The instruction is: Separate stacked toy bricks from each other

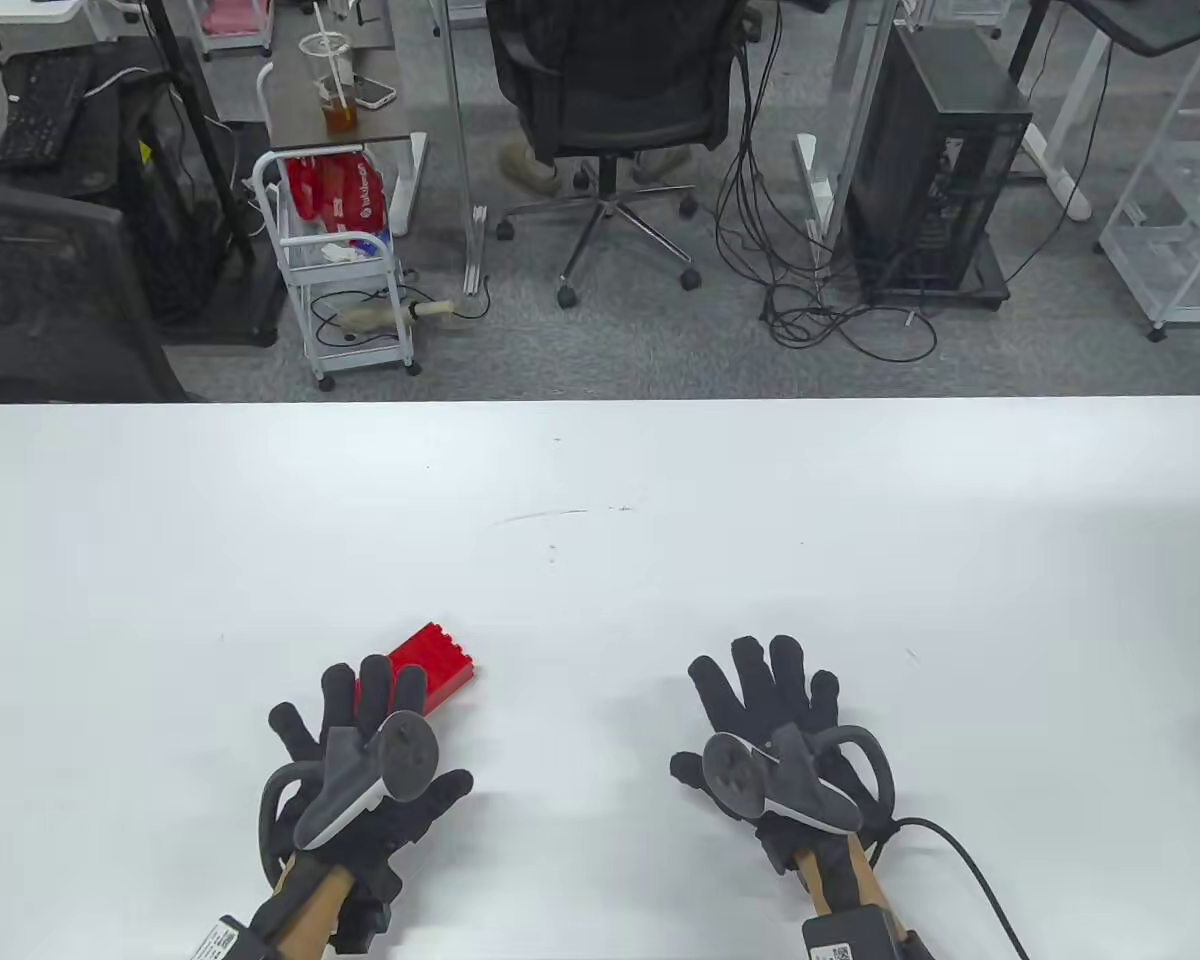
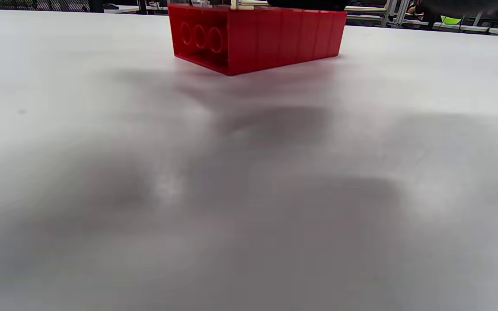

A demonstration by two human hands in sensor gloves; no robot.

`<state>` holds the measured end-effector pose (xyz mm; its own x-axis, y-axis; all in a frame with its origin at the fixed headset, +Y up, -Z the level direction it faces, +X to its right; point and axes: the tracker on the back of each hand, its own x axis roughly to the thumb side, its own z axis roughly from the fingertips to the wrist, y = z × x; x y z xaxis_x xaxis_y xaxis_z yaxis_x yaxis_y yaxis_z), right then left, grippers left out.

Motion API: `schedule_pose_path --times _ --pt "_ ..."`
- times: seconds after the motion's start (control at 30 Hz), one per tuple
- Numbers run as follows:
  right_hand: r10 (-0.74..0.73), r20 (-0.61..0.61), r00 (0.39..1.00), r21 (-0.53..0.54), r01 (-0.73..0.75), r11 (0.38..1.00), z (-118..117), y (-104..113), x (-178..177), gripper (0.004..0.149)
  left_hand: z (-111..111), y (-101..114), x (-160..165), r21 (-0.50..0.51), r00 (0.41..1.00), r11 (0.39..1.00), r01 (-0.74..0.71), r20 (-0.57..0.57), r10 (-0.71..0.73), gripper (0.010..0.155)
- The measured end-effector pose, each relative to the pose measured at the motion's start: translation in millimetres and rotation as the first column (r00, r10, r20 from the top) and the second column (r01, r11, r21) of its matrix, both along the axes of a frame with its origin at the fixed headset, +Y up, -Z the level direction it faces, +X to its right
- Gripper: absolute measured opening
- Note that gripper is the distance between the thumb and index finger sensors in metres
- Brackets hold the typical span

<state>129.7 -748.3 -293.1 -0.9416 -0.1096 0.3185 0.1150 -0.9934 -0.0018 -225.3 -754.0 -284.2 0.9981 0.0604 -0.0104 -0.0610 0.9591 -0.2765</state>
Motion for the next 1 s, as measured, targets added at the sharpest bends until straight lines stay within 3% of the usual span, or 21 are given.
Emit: schedule_pose_path --times 0.6,0.9,1.0 --pt "-0.072 -0.013 0.997 0.004 0.072 0.997 1.0 0.9 -0.5 0.088 -13.8 4.8 -17.9 0.121 0.987 0.985 -0.124 -0.085 0.135 0.105" --pt "-0.124 -0.028 0.992 -0.001 0.124 0.992 3.1 5.4 -2.7 0.088 -42.0 8.1 -30.0 0.153 0.961 0.969 -0.195 -0.169 0.220 0.103" --pt "-0.136 -0.036 0.990 -0.001 0.136 0.991 3.6 6.3 -4.0 0.088 -56.4 5.3 -33.0 0.104 0.948 0.971 -0.215 -0.215 0.233 0.103"
